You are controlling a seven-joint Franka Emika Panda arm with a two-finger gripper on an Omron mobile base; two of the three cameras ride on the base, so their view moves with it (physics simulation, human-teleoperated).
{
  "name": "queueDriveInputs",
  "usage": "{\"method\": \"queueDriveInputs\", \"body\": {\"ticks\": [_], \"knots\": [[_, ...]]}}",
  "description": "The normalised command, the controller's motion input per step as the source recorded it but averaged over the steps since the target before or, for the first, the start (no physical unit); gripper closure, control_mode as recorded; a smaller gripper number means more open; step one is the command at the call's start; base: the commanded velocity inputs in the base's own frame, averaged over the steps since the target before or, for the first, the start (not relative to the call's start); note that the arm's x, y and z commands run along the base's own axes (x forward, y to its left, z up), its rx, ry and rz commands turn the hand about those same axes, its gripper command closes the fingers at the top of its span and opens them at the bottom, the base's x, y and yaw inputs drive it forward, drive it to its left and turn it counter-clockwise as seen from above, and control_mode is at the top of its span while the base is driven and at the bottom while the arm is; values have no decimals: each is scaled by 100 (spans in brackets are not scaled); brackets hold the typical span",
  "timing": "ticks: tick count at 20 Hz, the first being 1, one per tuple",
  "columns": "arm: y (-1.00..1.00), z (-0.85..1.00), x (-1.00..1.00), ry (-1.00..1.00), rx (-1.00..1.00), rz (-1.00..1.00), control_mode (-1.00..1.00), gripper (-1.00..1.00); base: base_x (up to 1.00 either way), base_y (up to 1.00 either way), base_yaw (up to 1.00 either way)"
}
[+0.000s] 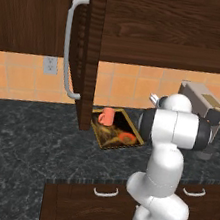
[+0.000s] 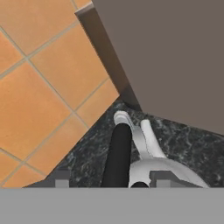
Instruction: Pick the kettle from the counter and place it on the tray. Then pick the mug from the cabinet and place it on the tray. Then close the cabinet doors.
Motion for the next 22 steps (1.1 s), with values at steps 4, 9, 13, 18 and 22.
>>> {"method": "queueDriveInputs", "body": {"ticks": [4, 9, 13, 18, 22], "knots": [[-9, -20, 0, 0, 2, 0, -100, 100, 0, 0, 0], [-7, -18, 0, 0, 5, 0, -100, 100, 0, 0, 0], [0, -10, 0, 0, 2, 0, -100, 100, 0, 0, 0], [-2, -3, -2, 0, 3, 0, -100, 100, 0, 0, 0], [-2, -8, -19, 0, 3, 0, -100, 100, 0, 0, 0]]}}
